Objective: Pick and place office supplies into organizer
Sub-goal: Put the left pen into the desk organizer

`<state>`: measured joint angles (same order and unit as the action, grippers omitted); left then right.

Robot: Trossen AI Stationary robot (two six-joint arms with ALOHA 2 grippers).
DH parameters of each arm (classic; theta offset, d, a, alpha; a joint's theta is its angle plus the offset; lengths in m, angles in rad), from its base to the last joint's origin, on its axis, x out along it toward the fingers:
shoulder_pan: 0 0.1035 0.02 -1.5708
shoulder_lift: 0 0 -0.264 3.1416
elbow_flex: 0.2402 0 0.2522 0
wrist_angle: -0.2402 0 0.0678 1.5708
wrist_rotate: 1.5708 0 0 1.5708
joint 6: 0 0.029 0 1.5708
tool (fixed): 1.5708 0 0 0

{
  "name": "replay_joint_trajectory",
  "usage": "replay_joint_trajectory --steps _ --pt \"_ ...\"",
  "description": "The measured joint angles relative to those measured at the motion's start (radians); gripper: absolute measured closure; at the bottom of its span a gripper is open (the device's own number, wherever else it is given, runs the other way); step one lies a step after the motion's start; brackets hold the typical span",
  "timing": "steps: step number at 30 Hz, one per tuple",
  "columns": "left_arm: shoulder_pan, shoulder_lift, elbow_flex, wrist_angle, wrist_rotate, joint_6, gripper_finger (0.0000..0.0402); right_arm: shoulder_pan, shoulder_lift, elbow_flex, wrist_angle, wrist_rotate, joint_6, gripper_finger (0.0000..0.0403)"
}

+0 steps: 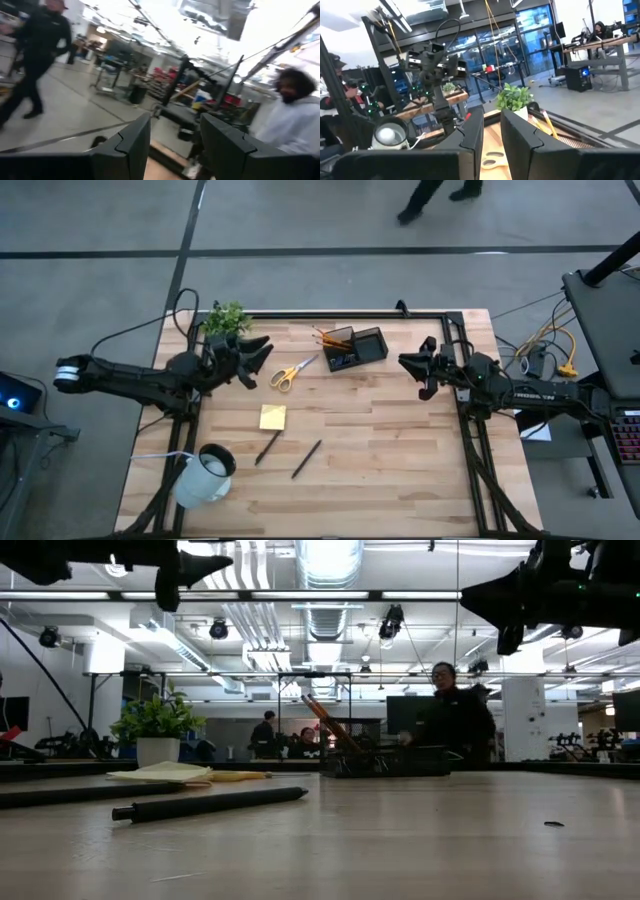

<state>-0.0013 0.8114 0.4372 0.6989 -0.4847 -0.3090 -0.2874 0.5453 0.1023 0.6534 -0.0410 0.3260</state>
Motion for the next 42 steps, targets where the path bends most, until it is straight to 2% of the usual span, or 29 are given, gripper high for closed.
replay_joint_trajectory --steps 5,15,19,24,31,42 --pt "0.001 0.033 0.078 -0.035 0.083 0.0 0.0244 0.0 0.0 0.004 0.0 0.022 -0.002 0.0346" --pt "0.001 0.112 0.304 -0.542 0.274 -0.068 0.0244 -0.001 0.0 0.004 0.0 0.026 0.0 0.0346" --pt "0.001 0.138 0.361 -0.674 0.34 -0.115 0.0244 -0.001 0.0 0.004 -0.002 0.028 -0.002 0.0346" --pt "0.0 0.168 0.381 -0.7 0.47 -0.208 0.0244 -0.002 0.001 0.004 -0.015 0.045 -0.002 0.0346" --pt "-0.003 0.205 0.377 -0.724 0.583 -0.416 0.0244 -0.002 0.0 0.004 -0.015 0.045 -0.004 0.0346" --pt "-0.055 0.285 0.406 -0.778 0.671 -0.661 0.0244 -0.001 0.001 0.004 -0.022 0.045 -0.038 0.0346"
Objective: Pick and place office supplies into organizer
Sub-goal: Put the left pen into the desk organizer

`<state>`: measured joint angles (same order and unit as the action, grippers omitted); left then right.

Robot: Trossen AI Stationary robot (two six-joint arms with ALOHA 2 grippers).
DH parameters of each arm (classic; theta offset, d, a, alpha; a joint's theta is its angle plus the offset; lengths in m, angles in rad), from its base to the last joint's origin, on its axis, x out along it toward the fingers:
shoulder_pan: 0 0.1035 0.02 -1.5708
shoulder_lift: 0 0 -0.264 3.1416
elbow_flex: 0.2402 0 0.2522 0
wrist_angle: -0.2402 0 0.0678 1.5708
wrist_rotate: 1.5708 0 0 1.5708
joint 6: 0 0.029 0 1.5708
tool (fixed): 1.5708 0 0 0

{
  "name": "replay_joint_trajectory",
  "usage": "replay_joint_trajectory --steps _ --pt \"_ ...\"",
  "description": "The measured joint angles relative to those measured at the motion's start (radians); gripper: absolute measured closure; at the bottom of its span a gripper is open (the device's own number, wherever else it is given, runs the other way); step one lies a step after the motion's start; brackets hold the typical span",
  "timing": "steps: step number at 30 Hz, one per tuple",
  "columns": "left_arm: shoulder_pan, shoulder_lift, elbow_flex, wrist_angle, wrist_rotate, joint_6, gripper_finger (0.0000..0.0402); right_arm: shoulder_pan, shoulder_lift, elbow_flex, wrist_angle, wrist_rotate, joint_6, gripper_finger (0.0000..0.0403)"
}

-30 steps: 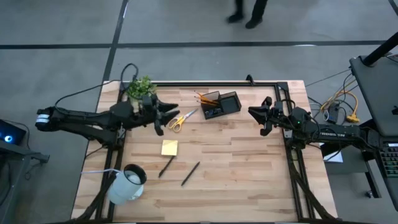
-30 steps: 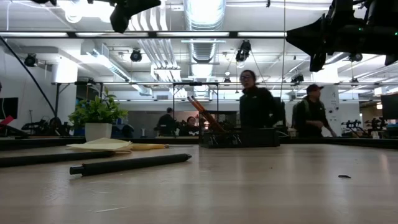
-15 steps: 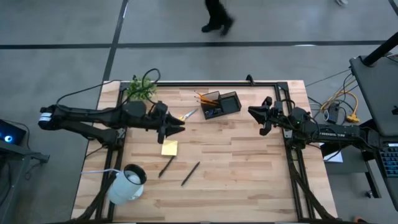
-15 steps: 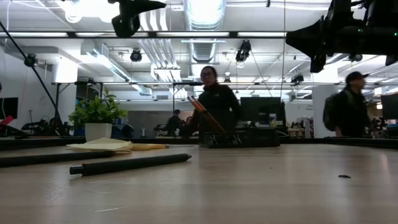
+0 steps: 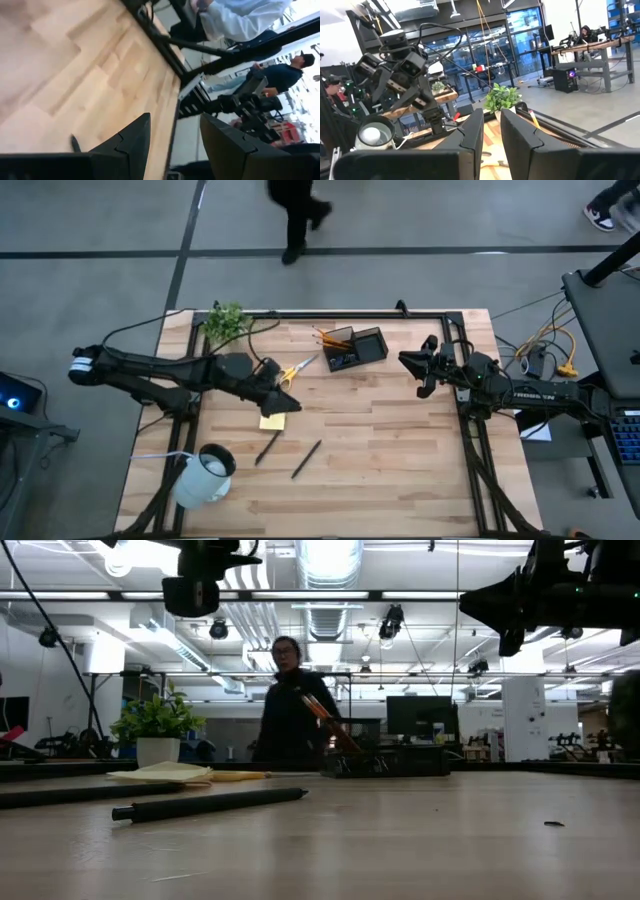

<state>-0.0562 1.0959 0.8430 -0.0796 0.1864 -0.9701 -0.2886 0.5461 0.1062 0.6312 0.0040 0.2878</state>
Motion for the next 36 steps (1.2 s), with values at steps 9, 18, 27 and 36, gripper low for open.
replay_joint_trajectory --steps 9,18,27,36 --pt "-0.053 0.076 0.045 -0.038 0.25 -0.256 0.0244 0.001 0.0 0.0 -0.002 -0.001 0.0 0.0346" --pt "-0.107 0.159 0.084 -0.109 0.293 -0.313 0.0244 0.0 0.0 0.0 -0.003 0.0 0.029 0.0346" --pt "-0.117 0.262 0.171 -0.48 0.19 -0.337 0.0244 0.0 0.0 0.0 -0.004 0.0 0.056 0.0346" --pt "-0.135 0.381 0.224 -0.592 0.055 -0.351 0.0244 0.0 0.0 0.0 -0.007 0.0 0.05 0.0346"
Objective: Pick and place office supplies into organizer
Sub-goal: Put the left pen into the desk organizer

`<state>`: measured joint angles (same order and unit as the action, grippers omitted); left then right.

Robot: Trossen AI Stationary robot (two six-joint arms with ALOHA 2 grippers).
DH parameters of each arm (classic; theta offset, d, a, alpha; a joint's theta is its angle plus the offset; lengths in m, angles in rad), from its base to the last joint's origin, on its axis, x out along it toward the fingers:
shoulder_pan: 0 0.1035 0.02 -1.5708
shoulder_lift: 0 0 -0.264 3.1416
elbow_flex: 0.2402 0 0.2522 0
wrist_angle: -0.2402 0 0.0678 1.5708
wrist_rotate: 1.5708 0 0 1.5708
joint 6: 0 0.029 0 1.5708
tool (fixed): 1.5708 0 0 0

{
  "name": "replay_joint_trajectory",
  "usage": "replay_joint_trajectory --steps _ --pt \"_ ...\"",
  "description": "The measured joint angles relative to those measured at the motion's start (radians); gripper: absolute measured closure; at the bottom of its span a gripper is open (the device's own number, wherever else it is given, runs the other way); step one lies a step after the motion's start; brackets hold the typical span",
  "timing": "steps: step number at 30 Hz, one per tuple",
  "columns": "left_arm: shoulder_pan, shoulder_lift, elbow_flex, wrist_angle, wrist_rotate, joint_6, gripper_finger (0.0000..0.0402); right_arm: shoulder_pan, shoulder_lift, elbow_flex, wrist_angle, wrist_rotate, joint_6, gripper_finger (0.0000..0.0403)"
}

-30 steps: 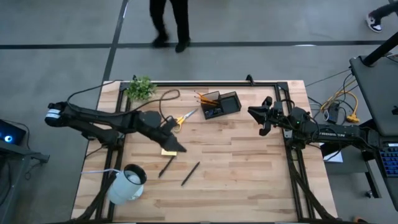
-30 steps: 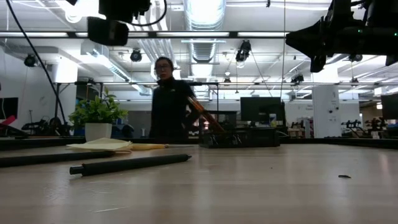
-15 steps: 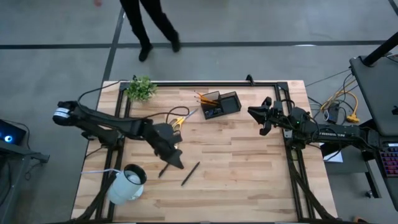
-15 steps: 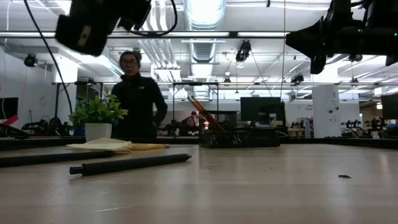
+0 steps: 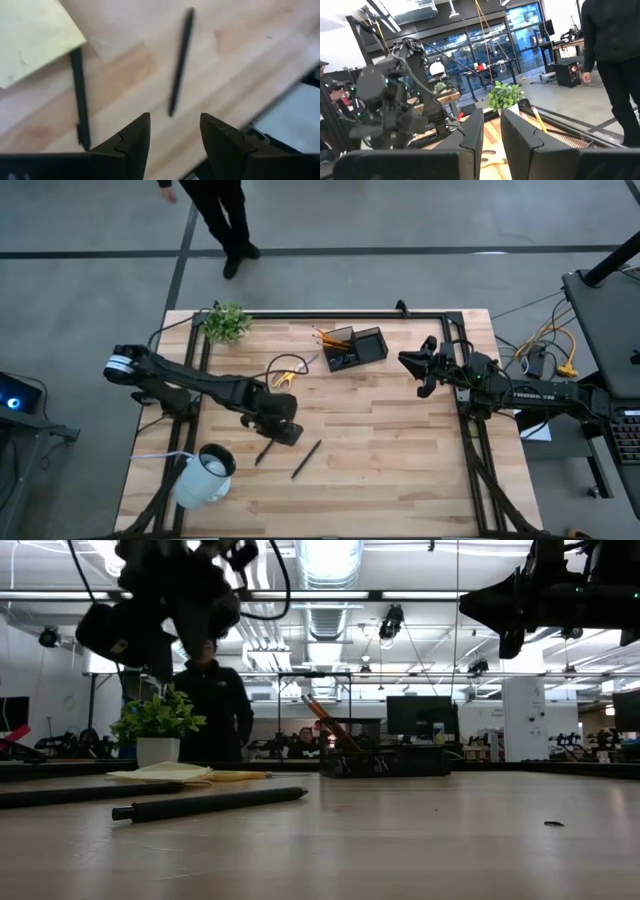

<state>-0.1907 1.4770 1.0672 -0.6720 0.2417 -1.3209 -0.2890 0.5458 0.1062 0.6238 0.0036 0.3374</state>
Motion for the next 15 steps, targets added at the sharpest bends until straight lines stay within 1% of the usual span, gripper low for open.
replay_joint_trajectory --steps 6,11,15 --pt "-0.014 0.07 -0.007 -0.037 -0.045 -0.004 0.0244 0.0 0.0 0.0 0.0 0.0 0.0 0.0346" --pt "-0.022 0.11 -0.007 -0.104 -0.046 -0.028 0.0244 0.0 0.0 0.0 0.0 0.0 -0.033 0.0346" --pt "-0.034 0.129 -0.011 -0.11 -0.046 -0.035 0.0244 0.0 0.0 0.0 0.0 0.0 -0.058 0.0346"
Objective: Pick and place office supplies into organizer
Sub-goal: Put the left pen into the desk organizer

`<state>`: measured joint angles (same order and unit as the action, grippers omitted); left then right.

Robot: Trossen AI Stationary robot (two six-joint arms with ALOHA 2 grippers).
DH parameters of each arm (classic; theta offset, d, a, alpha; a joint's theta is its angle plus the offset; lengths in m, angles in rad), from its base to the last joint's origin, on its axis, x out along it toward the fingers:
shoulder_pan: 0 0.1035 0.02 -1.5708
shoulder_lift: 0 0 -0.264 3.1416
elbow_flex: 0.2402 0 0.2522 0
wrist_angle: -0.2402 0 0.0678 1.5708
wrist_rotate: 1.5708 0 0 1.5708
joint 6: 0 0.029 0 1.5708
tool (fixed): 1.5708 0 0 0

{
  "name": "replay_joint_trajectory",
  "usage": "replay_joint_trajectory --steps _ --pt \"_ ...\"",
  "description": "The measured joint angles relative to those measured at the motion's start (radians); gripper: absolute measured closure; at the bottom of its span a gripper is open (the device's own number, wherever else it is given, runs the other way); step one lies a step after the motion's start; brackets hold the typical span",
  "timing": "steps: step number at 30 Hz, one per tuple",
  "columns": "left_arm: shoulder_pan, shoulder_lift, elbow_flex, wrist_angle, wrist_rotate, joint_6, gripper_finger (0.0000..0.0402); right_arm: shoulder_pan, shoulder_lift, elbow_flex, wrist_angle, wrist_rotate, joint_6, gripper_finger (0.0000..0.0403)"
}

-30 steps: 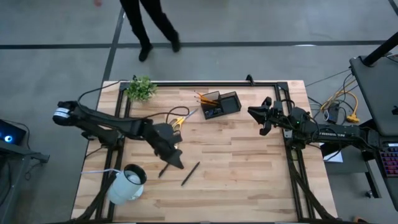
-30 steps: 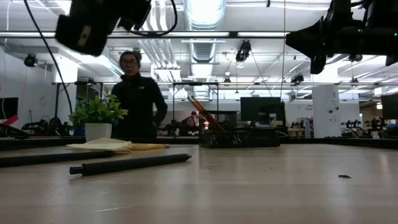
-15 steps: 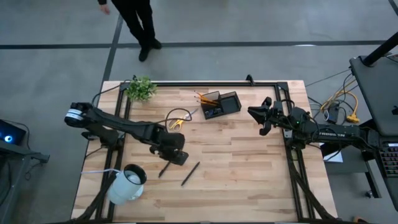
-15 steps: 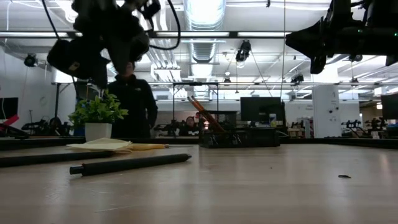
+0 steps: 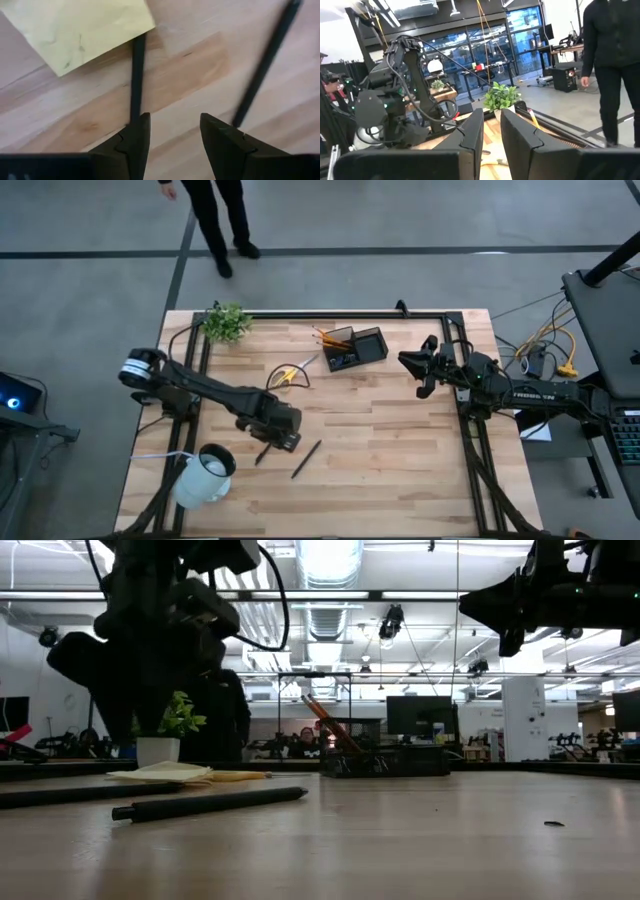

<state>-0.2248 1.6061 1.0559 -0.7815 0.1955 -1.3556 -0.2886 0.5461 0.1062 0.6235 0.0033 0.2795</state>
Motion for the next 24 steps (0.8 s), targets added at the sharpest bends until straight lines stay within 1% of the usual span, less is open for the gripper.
replay_joint_trajectory --steps 5,19,24 --pt "-0.003 0.02 -0.01 0.002 -0.048 0.022 0.0244 0.0 0.0 0.0 0.0 0.0 -0.003 0.0346" --pt "-0.005 0.026 -0.052 0.005 -0.06 0.034 0.0244 0.0 0.0 0.0 -0.006 0.0 -0.003 0.0346" --pt "-0.005 0.026 -0.052 0.011 -0.118 0.029 0.0244 0.0 0.0 0.0 -0.007 0.0 -0.003 0.0346"
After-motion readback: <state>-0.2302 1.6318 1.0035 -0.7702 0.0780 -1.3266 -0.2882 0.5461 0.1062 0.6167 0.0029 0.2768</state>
